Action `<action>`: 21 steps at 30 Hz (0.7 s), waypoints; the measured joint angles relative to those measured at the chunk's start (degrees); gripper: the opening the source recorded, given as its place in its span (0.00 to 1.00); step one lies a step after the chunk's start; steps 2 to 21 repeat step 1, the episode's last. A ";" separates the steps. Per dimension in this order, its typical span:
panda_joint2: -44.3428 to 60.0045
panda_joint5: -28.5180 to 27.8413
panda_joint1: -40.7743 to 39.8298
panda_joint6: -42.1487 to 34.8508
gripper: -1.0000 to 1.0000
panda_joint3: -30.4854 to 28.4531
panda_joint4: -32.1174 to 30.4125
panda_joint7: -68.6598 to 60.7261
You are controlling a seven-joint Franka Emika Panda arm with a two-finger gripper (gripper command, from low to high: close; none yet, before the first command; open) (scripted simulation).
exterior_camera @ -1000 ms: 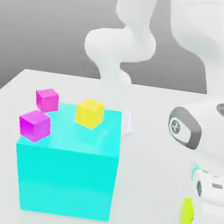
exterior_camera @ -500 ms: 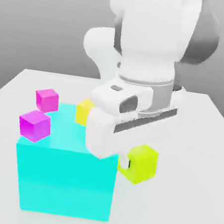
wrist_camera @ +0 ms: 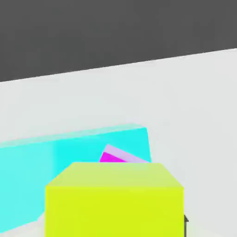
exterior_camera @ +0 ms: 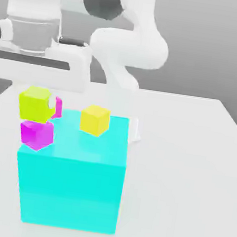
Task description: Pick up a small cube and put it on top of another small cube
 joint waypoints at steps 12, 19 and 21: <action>0.00 0.00 0.00 0.00 1.00 0.00 0.00 0.00; 0.00 0.00 0.00 0.00 1.00 0.00 0.00 0.00; 0.00 0.00 0.00 0.00 1.00 0.00 0.00 0.00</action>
